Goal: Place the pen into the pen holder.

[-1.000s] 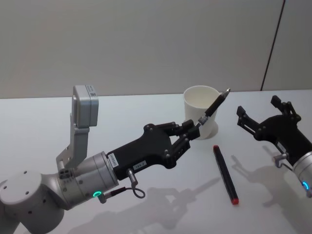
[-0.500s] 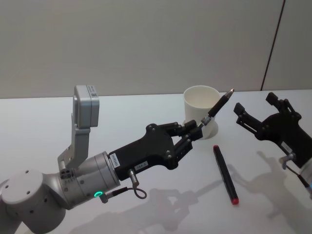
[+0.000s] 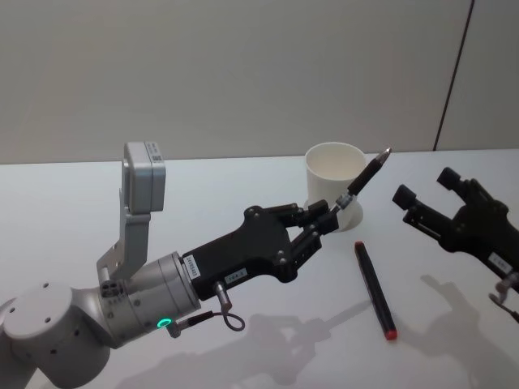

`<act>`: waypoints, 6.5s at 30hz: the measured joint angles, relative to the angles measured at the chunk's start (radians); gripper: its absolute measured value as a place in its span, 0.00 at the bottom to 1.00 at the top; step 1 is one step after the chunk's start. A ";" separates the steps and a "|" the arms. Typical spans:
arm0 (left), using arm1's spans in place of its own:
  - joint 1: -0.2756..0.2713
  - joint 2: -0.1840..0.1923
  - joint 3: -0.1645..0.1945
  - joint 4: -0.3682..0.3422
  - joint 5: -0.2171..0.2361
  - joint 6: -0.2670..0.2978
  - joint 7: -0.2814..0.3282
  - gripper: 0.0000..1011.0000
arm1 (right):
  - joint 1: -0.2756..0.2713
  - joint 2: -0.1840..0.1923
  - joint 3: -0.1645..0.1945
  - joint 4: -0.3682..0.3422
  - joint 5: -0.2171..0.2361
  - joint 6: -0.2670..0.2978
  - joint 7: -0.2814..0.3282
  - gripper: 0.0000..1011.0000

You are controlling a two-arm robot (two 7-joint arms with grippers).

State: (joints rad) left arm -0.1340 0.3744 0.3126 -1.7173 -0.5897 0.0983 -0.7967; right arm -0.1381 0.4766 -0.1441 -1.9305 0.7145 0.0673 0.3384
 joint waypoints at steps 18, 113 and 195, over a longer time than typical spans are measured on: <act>-0.001 0.000 0.000 0.000 0.000 -0.001 -0.002 0.15 | -0.026 0.064 0.028 -0.024 0.319 0.140 0.161 0.99; -0.001 0.000 0.000 0.000 0.000 -0.001 -0.002 0.27 | 0.113 -0.086 -0.111 0.008 0.358 0.177 0.031 0.13; -0.001 0.000 0.000 0.000 0.000 -0.001 -0.002 0.99 | 0.344 -0.149 -0.128 0.211 -0.338 -0.150 -0.079 0.13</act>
State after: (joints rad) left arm -0.1345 0.3742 0.3127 -1.7169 -0.5895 0.0978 -0.7985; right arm 0.2054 0.3280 -0.2717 -1.7198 0.3769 -0.0831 0.2590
